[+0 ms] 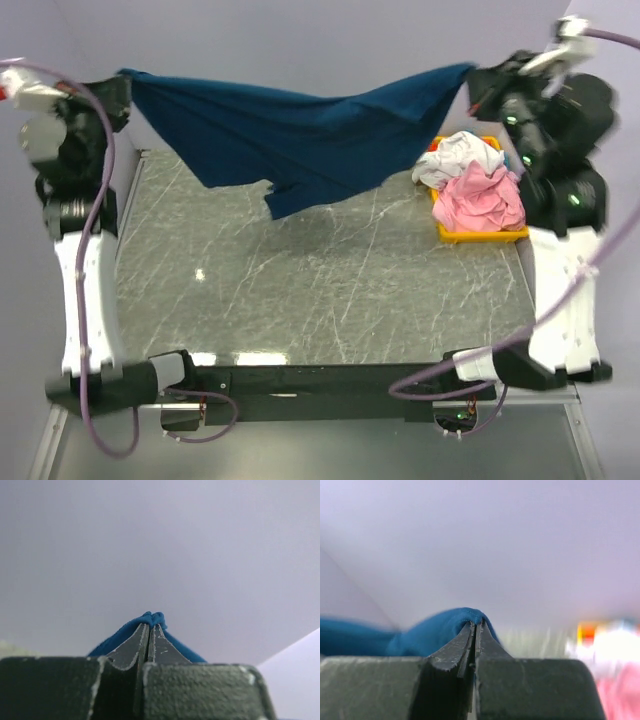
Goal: Fold and stack the t-shirts
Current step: Flatten the tshirt out
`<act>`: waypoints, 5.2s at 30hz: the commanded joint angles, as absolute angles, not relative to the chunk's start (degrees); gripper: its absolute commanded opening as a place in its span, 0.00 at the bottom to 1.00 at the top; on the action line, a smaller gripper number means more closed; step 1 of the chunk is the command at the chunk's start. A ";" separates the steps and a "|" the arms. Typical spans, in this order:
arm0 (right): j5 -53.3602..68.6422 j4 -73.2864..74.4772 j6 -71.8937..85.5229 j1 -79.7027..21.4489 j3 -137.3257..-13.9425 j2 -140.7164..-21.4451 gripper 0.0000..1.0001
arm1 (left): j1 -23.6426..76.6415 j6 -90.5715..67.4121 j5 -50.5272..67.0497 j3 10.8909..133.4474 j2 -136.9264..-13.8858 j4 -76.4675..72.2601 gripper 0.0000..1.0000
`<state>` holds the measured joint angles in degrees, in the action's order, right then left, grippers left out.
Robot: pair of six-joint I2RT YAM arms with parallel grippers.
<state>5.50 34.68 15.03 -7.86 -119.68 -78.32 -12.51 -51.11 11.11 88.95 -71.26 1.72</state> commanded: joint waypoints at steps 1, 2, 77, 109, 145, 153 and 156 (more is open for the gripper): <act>1.85 18.55 12.92 -7.47 -122.15 -75.32 0.00 | -12.66 -48.34 0.63 85.79 -63.48 -4.66 0.00; 1.58 18.72 12.31 -7.38 -124.00 -76.02 0.00 | -12.57 -47.30 0.18 85.17 -62.41 -4.83 0.00; 16.79 28.21 18.72 -3.69 -99.08 -105.31 0.85 | -0.36 -31.63 9.14 74.49 -93.44 24.61 0.73; 13.36 41.75 20.13 -16.17 -60.21 -94.57 0.54 | -4.66 -35.95 15.03 64.42 -97.91 21.80 0.68; 14.25 55.98 19.25 -6.52 -92.08 -102.30 0.00 | -3.88 -29.62 9.77 65.74 -95.80 24.78 0.55; 13.45 53.62 16.61 -0.26 -96.67 -109.33 0.00 | -0.88 -31.90 9.84 65.66 -97.91 24.26 0.56; 14.50 53.79 17.05 -0.26 -98.08 -111.18 0.34 | -0.79 -31.64 9.41 65.83 -98.52 25.22 0.56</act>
